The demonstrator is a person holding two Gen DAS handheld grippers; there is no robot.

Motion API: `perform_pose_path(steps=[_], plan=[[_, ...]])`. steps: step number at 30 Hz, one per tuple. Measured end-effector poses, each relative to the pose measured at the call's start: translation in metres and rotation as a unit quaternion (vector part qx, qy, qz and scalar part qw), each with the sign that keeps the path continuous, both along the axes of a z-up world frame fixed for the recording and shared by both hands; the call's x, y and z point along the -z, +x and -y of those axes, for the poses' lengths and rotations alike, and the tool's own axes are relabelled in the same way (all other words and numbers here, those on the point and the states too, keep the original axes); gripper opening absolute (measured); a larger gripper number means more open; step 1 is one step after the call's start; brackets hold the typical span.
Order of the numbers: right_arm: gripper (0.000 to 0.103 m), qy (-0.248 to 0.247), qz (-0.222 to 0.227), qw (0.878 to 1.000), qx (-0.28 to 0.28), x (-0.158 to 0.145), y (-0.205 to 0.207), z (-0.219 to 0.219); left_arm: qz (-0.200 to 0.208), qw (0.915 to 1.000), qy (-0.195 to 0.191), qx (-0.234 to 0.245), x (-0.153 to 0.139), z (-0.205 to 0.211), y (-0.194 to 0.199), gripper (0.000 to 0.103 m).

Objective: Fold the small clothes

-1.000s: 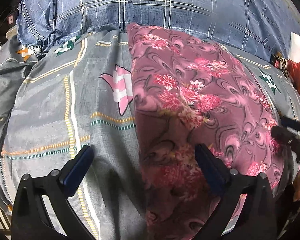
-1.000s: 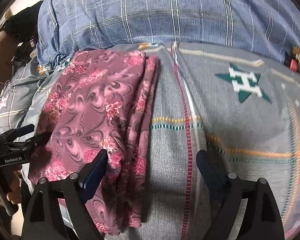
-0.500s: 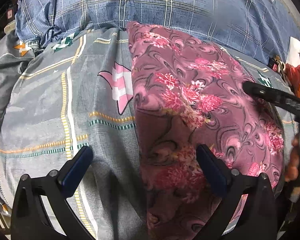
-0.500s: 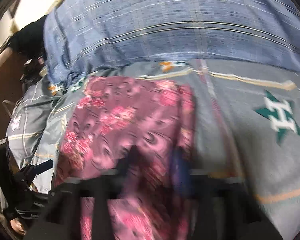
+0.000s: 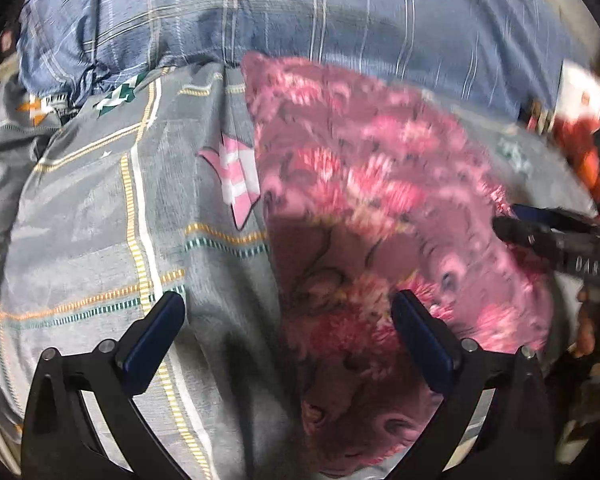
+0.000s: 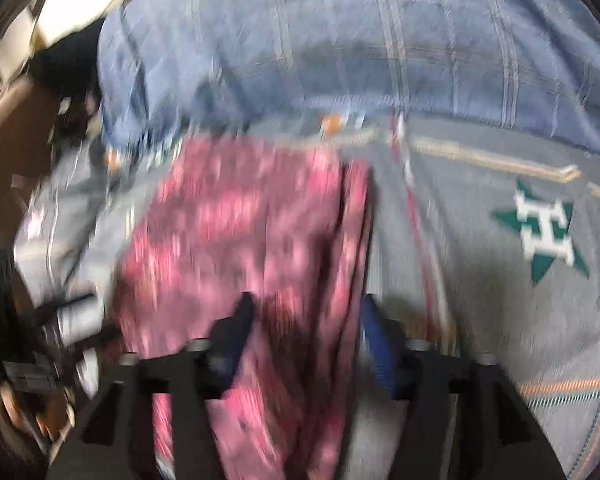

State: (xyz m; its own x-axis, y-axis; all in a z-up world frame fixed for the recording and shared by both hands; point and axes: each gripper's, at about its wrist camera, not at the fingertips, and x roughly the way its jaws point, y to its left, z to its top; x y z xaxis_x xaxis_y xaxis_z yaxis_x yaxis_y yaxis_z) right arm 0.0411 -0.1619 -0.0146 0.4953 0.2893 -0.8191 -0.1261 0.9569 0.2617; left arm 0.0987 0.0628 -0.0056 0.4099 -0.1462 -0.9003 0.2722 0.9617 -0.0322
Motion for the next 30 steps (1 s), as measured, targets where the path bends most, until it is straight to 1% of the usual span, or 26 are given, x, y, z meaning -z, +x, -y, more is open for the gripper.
perform_pose_path(steps=[1,2,3,4,5,6,7,8,9,10,13,15,19,24,26,30], plan=[[0.064,-0.029,-0.012,0.999,-0.010,0.009,-0.005,-0.005,0.004,1.0000,0.002,-0.005,0.000,0.001,-0.002,0.103],[0.066,-0.050,-0.010,0.999,-0.017,0.014,-0.010,-0.009,0.010,0.9999,-0.001,-0.011,-0.003,0.001,-0.005,0.103],[0.069,-0.053,0.007,0.999,-0.010,0.011,-0.017,-0.008,0.015,0.9998,-0.002,-0.010,-0.007,0.001,-0.008,0.103],[0.073,-0.060,0.006,0.998,-0.002,0.008,-0.019,-0.008,0.023,0.9997,0.002,-0.006,-0.011,0.001,-0.012,0.103],[0.075,-0.075,0.001,0.997,0.006,0.005,-0.022,-0.009,0.039,0.9991,0.014,-0.005,-0.015,0.003,-0.017,0.103],[0.080,-0.100,0.001,0.995,0.015,-0.001,-0.027,-0.011,0.062,0.9975,0.034,-0.005,-0.019,0.004,-0.024,0.103],[0.089,-0.114,0.004,0.993,0.018,-0.004,-0.030,-0.013,0.081,0.9955,0.049,-0.004,-0.022,0.006,-0.031,0.103],[0.095,-0.141,0.008,0.990,0.022,-0.008,-0.036,-0.016,0.102,0.9926,0.066,-0.001,-0.026,0.009,-0.040,0.103],[0.102,-0.172,0.011,0.985,0.026,-0.012,-0.042,-0.021,0.112,0.9909,0.075,0.002,-0.026,0.012,-0.046,0.103],[0.102,-0.182,0.017,0.983,0.022,-0.015,-0.048,-0.023,0.120,0.9892,0.084,0.007,-0.026,0.014,-0.051,0.103],[0.103,-0.186,0.031,0.982,0.026,-0.023,-0.064,-0.023,0.136,0.9847,0.106,0.024,-0.027,0.022,-0.067,0.103],[0.103,-0.190,0.033,0.981,0.027,-0.026,-0.073,-0.023,0.138,0.9839,0.106,0.039,-0.029,0.028,-0.075,0.103],[0.103,-0.201,0.045,0.978,0.033,-0.029,-0.088,-0.024,0.135,0.9833,0.108,0.056,-0.031,0.036,-0.086,0.103],[0.103,-0.193,0.051,0.979,0.037,-0.033,-0.099,-0.025,0.128,0.9826,0.114,0.072,-0.031,0.048,-0.101,0.103],[0.103,-0.191,0.055,0.979,0.038,-0.034,-0.102,-0.026,0.127,0.9826,0.112,0.076,-0.031,0.051,-0.105,0.103],[0.103,-0.191,0.059,0.979,0.038,-0.035,-0.110,-0.026,0.120,0.9854,0.088,0.082,-0.037,0.051,-0.110,0.103]])
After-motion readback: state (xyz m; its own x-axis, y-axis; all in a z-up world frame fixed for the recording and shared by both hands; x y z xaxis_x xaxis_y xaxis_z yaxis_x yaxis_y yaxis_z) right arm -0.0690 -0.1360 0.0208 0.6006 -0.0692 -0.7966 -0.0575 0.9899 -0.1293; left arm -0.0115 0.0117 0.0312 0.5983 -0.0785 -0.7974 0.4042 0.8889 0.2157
